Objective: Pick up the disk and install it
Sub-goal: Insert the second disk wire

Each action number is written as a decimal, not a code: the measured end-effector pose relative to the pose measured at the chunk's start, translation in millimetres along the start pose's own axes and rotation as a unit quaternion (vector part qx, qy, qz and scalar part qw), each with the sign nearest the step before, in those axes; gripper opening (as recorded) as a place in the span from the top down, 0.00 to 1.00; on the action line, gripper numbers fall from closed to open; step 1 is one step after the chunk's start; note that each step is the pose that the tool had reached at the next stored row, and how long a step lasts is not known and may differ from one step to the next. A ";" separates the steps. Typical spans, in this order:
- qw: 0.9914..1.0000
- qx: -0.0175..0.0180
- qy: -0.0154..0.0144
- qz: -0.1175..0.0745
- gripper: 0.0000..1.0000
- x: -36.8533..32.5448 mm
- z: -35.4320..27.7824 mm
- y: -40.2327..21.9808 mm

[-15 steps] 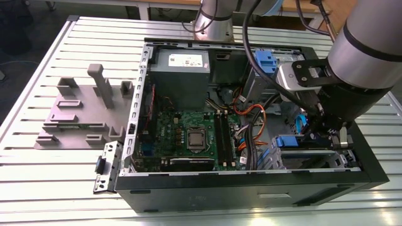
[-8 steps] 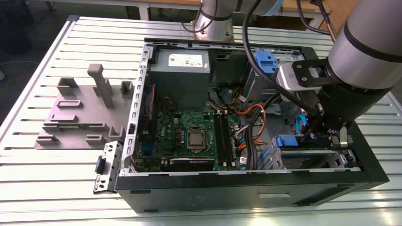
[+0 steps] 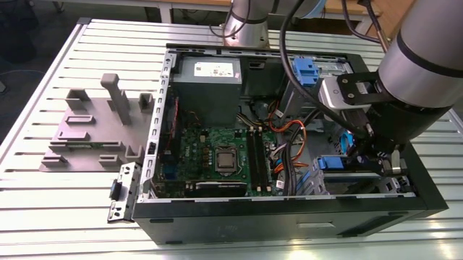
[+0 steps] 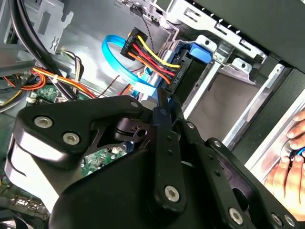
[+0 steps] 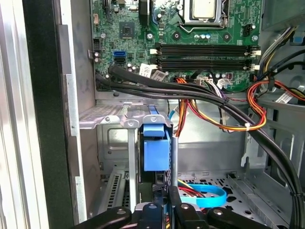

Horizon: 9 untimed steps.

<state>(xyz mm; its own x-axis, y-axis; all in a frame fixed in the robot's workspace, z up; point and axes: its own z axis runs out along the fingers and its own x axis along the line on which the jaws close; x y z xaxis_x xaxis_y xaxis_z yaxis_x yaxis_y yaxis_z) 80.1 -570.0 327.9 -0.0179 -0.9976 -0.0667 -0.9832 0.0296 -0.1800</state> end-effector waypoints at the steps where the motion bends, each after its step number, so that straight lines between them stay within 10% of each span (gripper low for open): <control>1: 1.000 0.000 0.000 0.000 0.84 0.5 0.7 0.1; 9: 1.000 0.000 0.000 0.000 0.84 1.6 2.1 0.3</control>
<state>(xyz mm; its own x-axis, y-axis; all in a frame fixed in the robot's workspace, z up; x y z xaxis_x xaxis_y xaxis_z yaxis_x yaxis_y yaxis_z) 80.1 -571.4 325.7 -0.0178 -0.9976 -0.0671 -0.9832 0.0297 -0.1800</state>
